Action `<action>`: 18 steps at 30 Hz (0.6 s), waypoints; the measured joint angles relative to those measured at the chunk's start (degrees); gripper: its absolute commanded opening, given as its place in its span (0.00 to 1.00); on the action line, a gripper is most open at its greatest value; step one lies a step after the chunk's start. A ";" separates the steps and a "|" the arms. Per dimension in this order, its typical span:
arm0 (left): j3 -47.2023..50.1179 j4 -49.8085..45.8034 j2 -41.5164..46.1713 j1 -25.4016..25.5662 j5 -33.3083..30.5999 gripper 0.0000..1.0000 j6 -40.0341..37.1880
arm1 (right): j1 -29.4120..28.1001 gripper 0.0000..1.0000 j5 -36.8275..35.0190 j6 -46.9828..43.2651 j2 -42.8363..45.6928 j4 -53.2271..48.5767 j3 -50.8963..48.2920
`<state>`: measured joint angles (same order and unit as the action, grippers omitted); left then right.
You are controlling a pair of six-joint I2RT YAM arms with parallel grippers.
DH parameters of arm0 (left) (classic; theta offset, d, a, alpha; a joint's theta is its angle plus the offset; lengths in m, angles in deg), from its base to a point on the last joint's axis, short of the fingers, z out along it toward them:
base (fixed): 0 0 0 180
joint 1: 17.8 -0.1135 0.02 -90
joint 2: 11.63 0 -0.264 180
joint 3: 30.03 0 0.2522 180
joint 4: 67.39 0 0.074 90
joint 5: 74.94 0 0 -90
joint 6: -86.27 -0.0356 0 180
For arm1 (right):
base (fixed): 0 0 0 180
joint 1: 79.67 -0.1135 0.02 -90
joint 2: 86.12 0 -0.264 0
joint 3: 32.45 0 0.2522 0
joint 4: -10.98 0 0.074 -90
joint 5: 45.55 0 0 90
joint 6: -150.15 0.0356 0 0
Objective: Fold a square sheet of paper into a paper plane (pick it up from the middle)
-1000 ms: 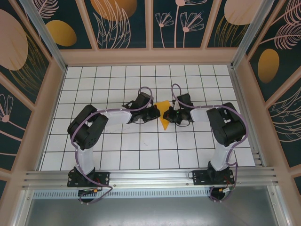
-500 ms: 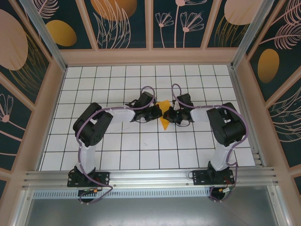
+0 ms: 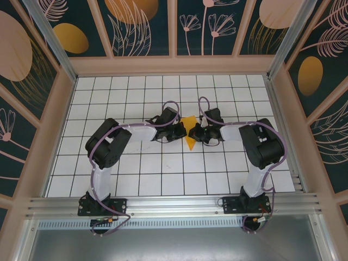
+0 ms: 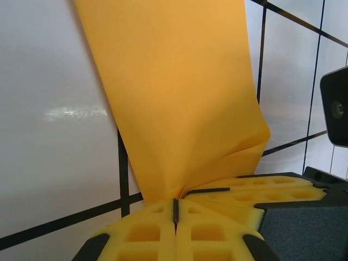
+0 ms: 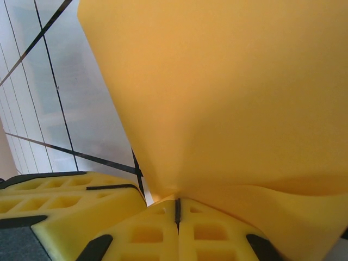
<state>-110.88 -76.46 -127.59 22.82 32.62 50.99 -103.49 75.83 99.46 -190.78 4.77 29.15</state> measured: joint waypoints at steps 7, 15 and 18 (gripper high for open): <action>-0.22 -0.31 -0.09 0.00 0.00 0.00 -0.02 | 0.00 0.00 0.02 0.00 -0.02 0.00 0.00; -1.70 -2.64 -1.33 0.00 -0.31 0.00 -0.79 | 0.00 0.00 0.02 0.02 -0.02 0.00 0.00; -2.47 -3.91 -1.55 0.00 -1.07 0.00 -1.36 | 0.00 0.00 0.02 0.02 -0.02 0.00 0.00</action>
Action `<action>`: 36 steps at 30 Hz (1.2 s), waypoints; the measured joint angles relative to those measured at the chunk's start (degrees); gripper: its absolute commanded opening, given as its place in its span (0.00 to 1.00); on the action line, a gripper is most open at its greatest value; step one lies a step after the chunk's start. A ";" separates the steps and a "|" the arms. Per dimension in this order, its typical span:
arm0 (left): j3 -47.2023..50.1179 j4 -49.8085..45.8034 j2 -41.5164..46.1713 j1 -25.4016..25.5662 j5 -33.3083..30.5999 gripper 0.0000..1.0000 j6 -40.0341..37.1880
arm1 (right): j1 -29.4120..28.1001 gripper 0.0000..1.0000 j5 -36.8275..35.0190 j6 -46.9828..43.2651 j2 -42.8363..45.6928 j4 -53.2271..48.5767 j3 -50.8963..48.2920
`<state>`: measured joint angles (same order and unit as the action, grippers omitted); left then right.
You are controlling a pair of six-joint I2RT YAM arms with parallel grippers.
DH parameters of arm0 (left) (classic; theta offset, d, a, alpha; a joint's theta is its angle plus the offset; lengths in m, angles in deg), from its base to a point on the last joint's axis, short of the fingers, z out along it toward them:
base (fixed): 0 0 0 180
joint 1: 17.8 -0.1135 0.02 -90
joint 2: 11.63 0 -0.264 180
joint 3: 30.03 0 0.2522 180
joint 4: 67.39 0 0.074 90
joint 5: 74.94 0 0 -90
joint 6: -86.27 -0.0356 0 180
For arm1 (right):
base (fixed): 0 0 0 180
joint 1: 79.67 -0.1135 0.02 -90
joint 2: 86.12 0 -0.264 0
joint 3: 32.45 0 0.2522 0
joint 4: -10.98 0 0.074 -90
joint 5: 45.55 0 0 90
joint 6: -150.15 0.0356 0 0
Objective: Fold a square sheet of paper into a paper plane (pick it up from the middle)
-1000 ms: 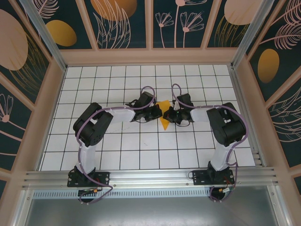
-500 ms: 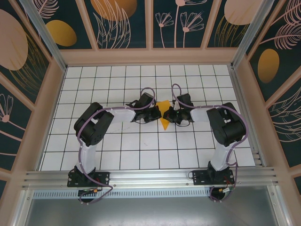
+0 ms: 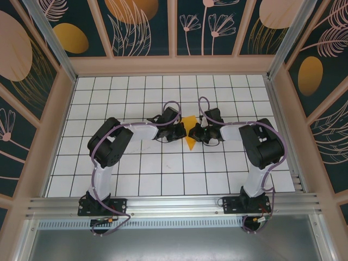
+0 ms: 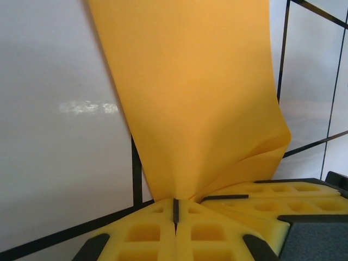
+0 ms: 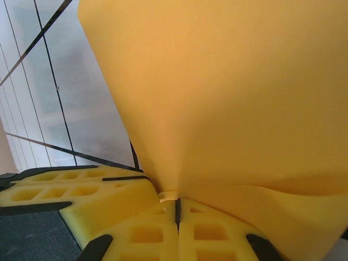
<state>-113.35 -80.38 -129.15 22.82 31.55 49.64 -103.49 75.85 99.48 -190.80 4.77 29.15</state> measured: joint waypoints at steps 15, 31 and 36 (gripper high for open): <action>-1.27 -2.21 0.50 0.04 -1.97 0.00 -1.25 | 0.07 0.00 0.13 0.00 0.00 0.00 0.00; 0.15 0.74 1.86 0.04 0.07 0.00 -0.26 | 0.15 0.00 0.20 0.02 -0.07 0.02 0.00; 0.20 0.76 1.84 0.07 1.18 0.00 -0.13 | 0.15 0.00 0.22 0.02 -0.09 0.02 0.00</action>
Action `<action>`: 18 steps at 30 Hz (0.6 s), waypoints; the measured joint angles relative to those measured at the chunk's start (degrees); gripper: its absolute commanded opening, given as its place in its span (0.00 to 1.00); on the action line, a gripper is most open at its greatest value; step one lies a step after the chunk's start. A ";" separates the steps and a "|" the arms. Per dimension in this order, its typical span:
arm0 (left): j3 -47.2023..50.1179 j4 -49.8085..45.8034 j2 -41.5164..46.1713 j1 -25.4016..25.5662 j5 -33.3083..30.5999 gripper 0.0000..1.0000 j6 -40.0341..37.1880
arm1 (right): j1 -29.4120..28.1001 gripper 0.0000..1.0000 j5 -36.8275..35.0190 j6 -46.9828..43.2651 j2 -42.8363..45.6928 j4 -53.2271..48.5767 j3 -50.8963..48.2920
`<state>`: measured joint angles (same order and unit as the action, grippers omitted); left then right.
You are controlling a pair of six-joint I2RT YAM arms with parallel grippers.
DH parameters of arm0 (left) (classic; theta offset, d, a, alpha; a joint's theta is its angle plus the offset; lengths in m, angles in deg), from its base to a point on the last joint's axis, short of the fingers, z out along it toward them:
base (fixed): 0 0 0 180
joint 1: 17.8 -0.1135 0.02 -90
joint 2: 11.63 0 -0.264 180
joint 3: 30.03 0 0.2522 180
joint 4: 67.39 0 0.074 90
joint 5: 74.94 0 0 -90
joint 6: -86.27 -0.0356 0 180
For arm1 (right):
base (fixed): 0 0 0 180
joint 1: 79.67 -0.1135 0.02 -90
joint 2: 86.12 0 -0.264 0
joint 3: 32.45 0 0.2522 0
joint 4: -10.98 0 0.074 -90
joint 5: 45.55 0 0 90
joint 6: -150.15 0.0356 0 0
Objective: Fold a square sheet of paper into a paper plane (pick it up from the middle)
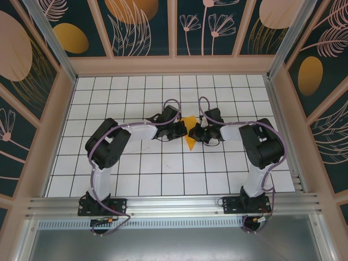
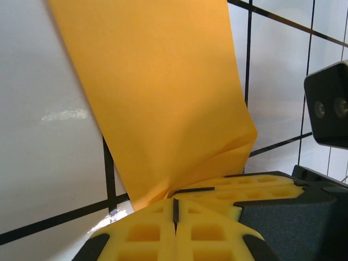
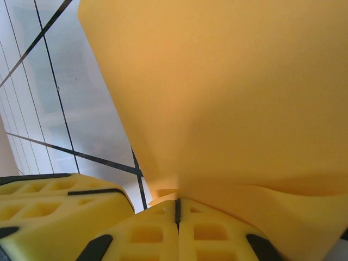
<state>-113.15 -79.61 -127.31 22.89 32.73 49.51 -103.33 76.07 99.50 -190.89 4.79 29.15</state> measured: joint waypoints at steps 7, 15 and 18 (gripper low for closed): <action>0.00 0.02 -0.48 0.13 0.52 0.00 0.24 | 0.00 0.00 0.02 0.07 -0.02 0.02 0.00; -0.13 0.00 -1.95 0.09 0.28 0.00 0.46 | 0.00 0.00 0.11 0.13 -0.07 0.04 0.00; -0.44 -0.13 -2.38 -0.02 0.28 0.00 0.44 | 0.02 0.00 0.17 0.13 -0.07 0.09 0.00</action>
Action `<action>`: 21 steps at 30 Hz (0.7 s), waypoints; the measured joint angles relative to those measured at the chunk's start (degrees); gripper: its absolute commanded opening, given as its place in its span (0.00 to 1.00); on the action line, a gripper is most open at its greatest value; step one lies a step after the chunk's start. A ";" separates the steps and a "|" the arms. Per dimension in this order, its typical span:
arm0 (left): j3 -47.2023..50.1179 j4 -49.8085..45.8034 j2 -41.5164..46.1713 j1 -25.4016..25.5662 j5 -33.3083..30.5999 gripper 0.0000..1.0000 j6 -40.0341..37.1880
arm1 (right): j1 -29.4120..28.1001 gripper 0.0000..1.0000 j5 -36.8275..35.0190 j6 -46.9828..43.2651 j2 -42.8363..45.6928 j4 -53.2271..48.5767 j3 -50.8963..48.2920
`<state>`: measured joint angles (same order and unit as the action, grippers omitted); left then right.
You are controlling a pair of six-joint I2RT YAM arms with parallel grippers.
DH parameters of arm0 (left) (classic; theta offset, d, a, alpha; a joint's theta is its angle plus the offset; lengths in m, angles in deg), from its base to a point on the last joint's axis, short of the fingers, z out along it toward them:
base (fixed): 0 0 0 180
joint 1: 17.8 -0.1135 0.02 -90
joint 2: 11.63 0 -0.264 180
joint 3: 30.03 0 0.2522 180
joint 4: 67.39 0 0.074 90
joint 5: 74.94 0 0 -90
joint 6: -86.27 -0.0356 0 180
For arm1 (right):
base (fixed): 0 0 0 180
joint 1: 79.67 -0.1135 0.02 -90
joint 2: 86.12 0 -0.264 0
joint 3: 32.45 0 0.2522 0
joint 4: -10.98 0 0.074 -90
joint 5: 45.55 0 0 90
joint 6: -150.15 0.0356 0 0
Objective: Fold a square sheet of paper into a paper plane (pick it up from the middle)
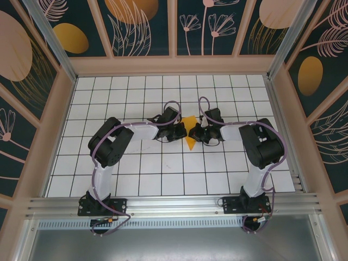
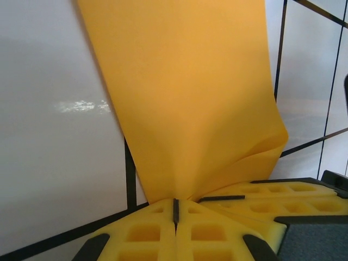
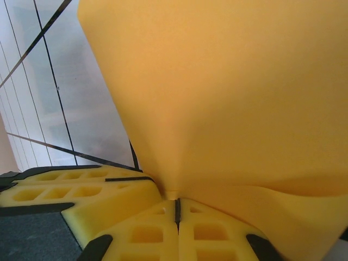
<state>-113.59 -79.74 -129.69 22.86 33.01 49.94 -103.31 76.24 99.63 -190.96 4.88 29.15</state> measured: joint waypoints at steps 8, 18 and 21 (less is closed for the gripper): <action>-0.50 -1.01 -0.09 0.13 -0.83 0.00 -0.04 | 0.26 0.00 0.81 0.00 0.04 0.09 0.00; -1.05 -1.64 -0.31 0.28 -1.97 0.00 -0.66 | 1.42 0.00 4.33 -0.92 7.89 -0.33 -2.73; -1.11 -1.66 -0.35 0.28 -2.01 0.00 -0.72 | 1.42 0.00 5.53 -1.22 9.73 -0.15 -5.14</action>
<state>-114.70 -81.40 -130.04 23.15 31.00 49.22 -101.89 81.77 98.41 -181.23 4.73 24.01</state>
